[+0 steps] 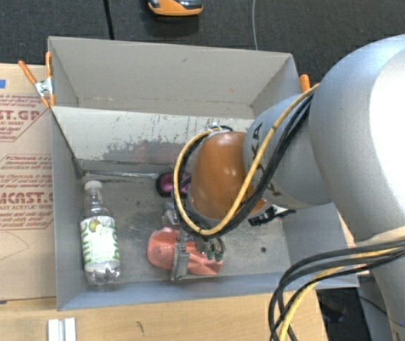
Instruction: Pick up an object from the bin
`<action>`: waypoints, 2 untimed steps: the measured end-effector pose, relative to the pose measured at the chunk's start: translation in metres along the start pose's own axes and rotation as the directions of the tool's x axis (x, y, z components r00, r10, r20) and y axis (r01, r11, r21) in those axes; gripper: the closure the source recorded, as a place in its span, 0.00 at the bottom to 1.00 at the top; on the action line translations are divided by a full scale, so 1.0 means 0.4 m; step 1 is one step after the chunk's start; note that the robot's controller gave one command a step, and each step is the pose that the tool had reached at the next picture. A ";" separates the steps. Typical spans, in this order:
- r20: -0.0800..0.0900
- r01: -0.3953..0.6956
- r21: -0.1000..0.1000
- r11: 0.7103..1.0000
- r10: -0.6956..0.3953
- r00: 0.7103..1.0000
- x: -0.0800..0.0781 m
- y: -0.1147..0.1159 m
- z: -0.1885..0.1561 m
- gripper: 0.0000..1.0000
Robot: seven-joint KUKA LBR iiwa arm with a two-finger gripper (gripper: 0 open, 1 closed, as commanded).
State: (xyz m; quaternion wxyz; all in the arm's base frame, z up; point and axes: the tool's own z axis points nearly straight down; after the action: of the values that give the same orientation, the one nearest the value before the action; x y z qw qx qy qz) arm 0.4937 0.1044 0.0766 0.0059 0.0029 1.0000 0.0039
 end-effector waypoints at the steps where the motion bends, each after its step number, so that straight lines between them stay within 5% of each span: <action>1: 0.000 0.000 0.000 1.000 0.000 1.000 0.000 0.000 0.000 1.00; 2: 0.000 0.000 0.000 1.000 0.000 1.000 0.000 0.000 0.000 1.00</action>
Offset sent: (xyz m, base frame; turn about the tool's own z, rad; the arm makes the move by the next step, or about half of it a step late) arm 0.0000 0.0000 0.0000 0.0000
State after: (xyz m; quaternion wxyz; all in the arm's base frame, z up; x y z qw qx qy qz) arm 0.4937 0.1044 0.0766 0.0059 0.0030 1.0000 0.0039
